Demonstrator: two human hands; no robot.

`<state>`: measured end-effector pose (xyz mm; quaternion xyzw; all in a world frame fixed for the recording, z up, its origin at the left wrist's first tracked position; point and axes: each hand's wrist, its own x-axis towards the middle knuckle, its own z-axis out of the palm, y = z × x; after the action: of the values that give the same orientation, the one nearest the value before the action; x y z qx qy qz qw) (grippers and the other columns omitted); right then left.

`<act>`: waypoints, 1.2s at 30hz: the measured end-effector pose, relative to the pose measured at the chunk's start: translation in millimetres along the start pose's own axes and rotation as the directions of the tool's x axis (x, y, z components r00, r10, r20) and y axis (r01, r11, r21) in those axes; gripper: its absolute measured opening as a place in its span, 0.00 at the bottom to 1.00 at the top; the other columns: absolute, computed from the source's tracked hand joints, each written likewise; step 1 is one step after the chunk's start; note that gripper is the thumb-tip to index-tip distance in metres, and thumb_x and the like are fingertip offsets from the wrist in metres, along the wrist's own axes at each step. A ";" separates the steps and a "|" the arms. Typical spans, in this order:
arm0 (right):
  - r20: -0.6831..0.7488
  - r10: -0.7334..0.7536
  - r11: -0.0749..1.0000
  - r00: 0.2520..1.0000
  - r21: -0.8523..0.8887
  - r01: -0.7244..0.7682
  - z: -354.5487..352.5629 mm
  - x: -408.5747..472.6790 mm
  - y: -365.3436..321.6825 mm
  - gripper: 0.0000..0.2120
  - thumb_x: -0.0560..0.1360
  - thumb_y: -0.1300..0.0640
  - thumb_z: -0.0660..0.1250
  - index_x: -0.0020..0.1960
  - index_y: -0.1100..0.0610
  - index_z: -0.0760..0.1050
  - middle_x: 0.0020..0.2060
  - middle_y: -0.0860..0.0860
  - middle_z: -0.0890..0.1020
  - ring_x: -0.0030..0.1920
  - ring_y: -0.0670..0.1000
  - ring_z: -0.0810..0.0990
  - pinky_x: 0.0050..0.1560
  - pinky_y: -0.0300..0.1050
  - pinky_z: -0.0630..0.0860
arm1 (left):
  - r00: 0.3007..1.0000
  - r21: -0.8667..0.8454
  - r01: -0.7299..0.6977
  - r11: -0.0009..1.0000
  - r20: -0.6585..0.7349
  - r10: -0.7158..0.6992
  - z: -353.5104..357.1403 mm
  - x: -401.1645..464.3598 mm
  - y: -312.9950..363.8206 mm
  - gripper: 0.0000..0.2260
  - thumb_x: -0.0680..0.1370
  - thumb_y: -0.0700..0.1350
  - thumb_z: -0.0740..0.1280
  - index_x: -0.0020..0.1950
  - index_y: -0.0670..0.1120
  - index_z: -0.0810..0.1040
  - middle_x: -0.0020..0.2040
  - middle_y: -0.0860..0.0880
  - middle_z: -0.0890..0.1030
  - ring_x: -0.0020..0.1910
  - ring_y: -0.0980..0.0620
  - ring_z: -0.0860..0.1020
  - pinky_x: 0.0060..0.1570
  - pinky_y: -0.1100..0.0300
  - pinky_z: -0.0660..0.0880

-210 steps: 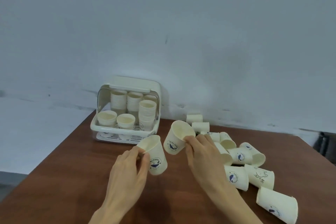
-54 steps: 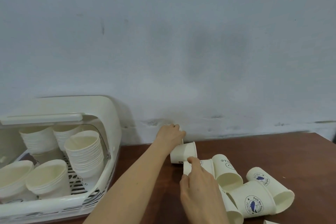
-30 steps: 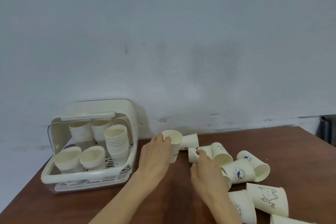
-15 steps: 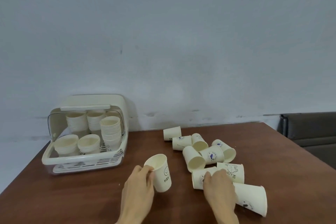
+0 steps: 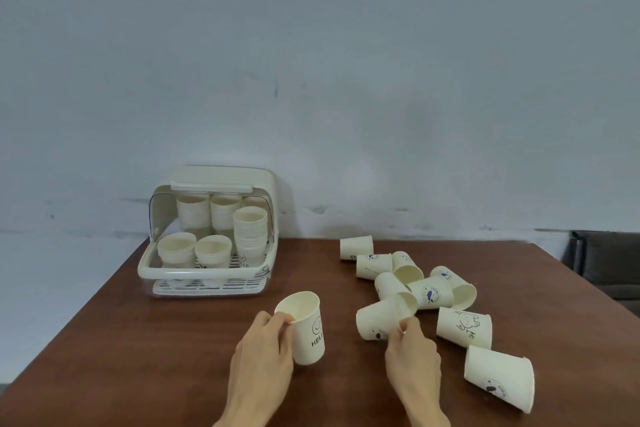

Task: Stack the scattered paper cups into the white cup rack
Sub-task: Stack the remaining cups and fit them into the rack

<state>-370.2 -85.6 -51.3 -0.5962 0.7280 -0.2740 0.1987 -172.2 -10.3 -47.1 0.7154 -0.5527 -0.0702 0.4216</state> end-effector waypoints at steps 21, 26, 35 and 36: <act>0.091 -0.617 0.786 0.782 0.030 0.617 67.1 -45.3 -94.8 0.03 0.79 0.51 0.60 0.51 0.47 0.72 0.45 0.46 0.82 0.47 0.49 0.80 0.45 0.46 0.74 | 0.978 0.018 0.136 0.991 -0.165 -0.131 -50.9 -10.7 -63.5 0.04 0.78 0.49 0.65 0.49 0.59 0.76 0.42 0.59 0.71 0.38 0.56 0.75 0.40 0.59 0.73; 0.144 -0.700 0.702 0.699 -0.037 0.711 74.2 -41.1 -126.1 0.06 0.80 0.53 0.56 0.50 0.49 0.71 0.42 0.47 0.81 0.44 0.51 0.78 0.43 0.47 0.73 | 0.965 0.006 0.155 0.988 -0.216 -0.150 -63.9 -5.6 -72.3 0.04 0.78 0.50 0.64 0.50 0.58 0.77 0.43 0.59 0.71 0.40 0.56 0.75 0.41 0.56 0.74; 0.069 -0.805 0.587 0.589 -0.046 0.808 83.5 -16.5 -206.2 0.09 0.81 0.52 0.56 0.51 0.52 0.75 0.41 0.49 0.80 0.42 0.52 0.77 0.42 0.50 0.74 | 0.950 -0.015 0.193 0.981 -0.249 -0.190 -77.1 -9.3 -82.0 0.04 0.77 0.49 0.65 0.50 0.58 0.76 0.42 0.59 0.70 0.39 0.57 0.75 0.41 0.60 0.74; 0.056 -0.818 0.570 0.572 -0.050 0.820 86.0 -12.8 -215.6 0.10 0.81 0.52 0.56 0.51 0.52 0.75 0.41 0.49 0.80 0.42 0.53 0.77 0.42 0.50 0.74 | 0.947 -0.023 0.192 0.981 -0.257 -0.192 -77.7 -9.4 -83.2 0.04 0.77 0.49 0.66 0.49 0.58 0.77 0.42 0.59 0.71 0.39 0.58 0.75 0.40 0.61 0.73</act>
<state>-150.9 -117.0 19.1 -0.8753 0.3764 -0.3011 0.0378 -70.8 41.4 -57.8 0.7693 -0.4208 -0.0166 0.4805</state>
